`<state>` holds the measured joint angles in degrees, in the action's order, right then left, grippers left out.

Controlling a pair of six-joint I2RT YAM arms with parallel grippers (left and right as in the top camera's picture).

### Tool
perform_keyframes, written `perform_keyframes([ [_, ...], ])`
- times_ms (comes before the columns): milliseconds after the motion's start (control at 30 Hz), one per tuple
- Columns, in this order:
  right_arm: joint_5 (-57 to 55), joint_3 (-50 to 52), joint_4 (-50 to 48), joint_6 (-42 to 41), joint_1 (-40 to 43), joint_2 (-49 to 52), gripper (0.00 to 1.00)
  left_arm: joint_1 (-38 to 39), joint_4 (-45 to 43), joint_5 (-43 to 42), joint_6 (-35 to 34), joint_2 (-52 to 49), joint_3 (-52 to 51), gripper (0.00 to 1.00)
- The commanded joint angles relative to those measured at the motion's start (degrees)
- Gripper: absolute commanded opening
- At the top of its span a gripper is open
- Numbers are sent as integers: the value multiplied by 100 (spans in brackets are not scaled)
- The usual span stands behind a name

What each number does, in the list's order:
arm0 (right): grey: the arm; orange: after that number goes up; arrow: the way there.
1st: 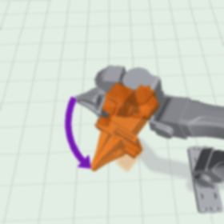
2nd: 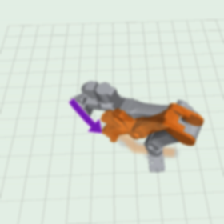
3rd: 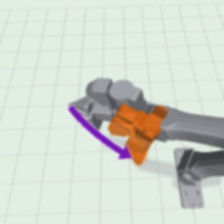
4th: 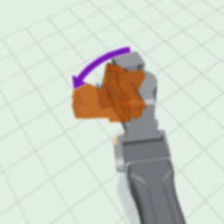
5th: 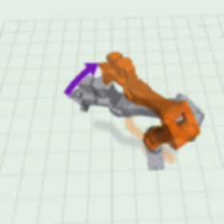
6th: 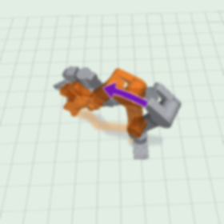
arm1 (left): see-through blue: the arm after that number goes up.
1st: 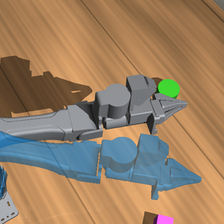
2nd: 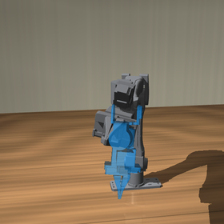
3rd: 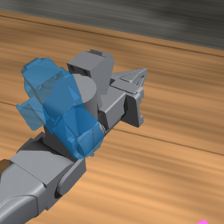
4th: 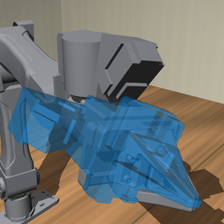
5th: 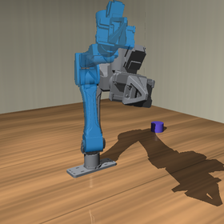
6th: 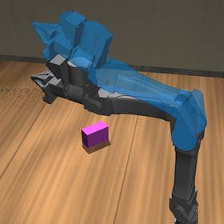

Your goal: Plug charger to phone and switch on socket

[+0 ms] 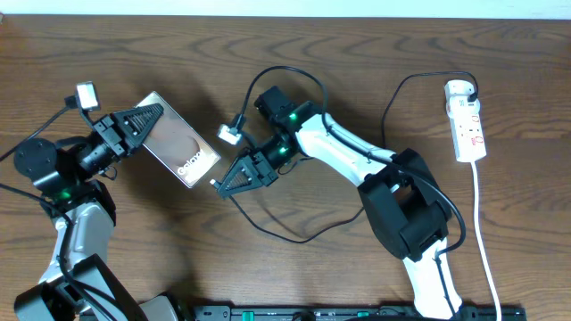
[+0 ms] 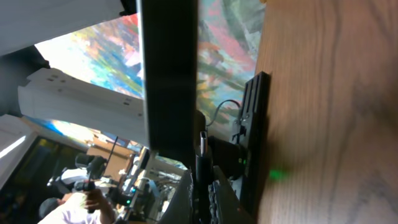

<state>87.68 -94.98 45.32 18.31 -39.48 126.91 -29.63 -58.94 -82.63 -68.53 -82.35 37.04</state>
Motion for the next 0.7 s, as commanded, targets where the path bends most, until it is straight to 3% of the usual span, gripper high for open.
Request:
perform_keyframes([
  [0, 188, -201, -15, -160, -116, -76, 1, 20, -57, -28, 105, 72, 92, 7],
  [667, 188, -205, -109, -155, -57, -225, 1, 20, -52, -76, 203, 72, 92, 7],
])
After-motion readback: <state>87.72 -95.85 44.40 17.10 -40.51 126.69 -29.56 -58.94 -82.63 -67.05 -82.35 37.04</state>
